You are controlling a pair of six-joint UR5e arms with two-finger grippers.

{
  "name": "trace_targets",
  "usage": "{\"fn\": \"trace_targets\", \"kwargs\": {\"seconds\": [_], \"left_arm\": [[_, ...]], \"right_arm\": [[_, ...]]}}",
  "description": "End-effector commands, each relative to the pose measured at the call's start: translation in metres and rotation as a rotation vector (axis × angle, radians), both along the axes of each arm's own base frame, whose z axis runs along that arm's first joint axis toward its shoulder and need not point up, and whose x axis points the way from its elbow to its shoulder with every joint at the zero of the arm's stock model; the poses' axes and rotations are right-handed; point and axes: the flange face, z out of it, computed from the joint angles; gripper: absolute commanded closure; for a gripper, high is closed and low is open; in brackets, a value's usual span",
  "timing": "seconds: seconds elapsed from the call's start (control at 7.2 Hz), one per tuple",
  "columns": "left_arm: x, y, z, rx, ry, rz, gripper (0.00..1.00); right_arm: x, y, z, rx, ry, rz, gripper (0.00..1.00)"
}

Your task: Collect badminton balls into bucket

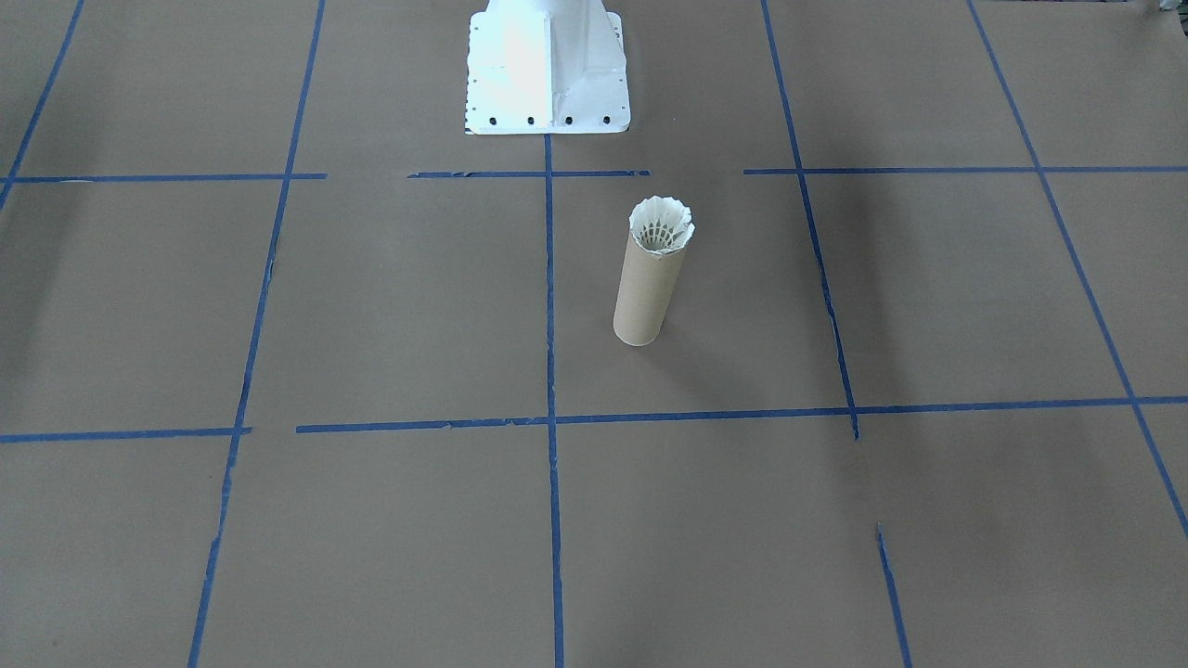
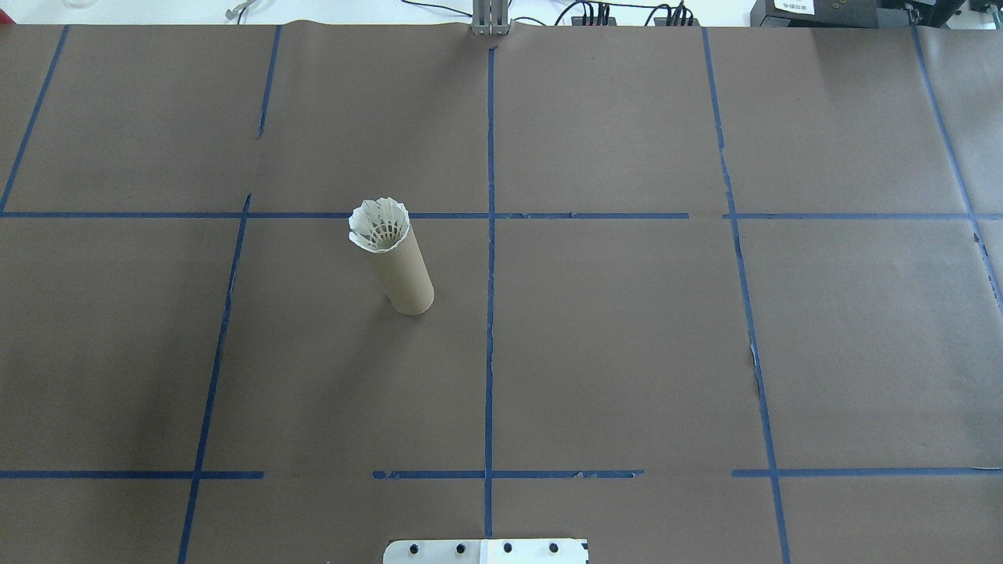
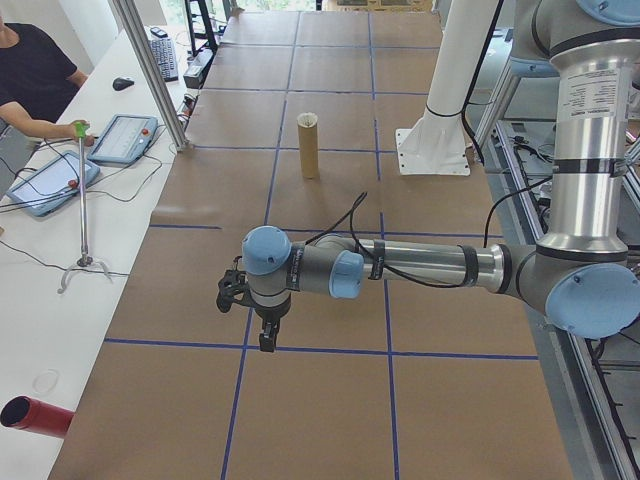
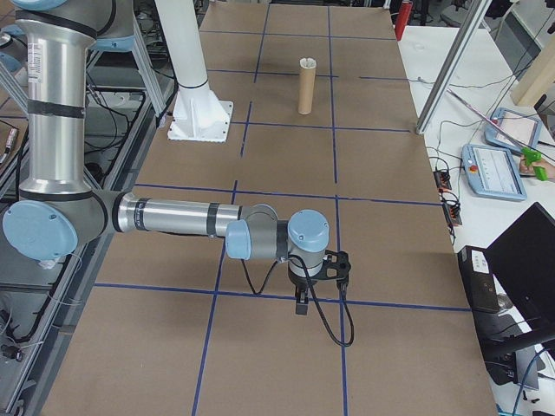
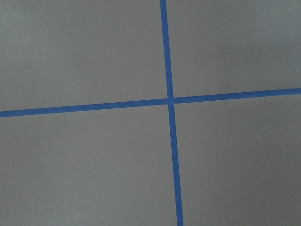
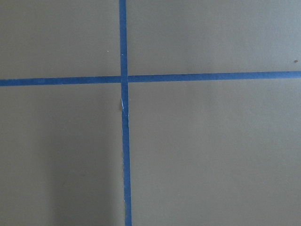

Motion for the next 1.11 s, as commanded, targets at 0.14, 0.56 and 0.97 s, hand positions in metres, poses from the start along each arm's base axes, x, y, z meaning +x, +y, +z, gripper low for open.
{"fn": "trace_targets", "kwargs": {"seconds": [0.14,0.56,0.97], "left_arm": [[0.0004,0.0003,0.001,-0.004,0.002,0.0,0.0],[-0.0003,0.0,-0.0036,0.005,0.002,-0.002,0.0],[-0.0005,0.0,-0.0035,0.005,0.0,-0.002,0.0]], "right_arm": [[0.0,0.0,0.0,0.0,0.0,0.0,0.0],[0.0,0.0008,0.0007,-0.001,0.0,0.0,0.0],[0.0,0.0,0.0,0.0,0.0,0.0,0.0]]}}
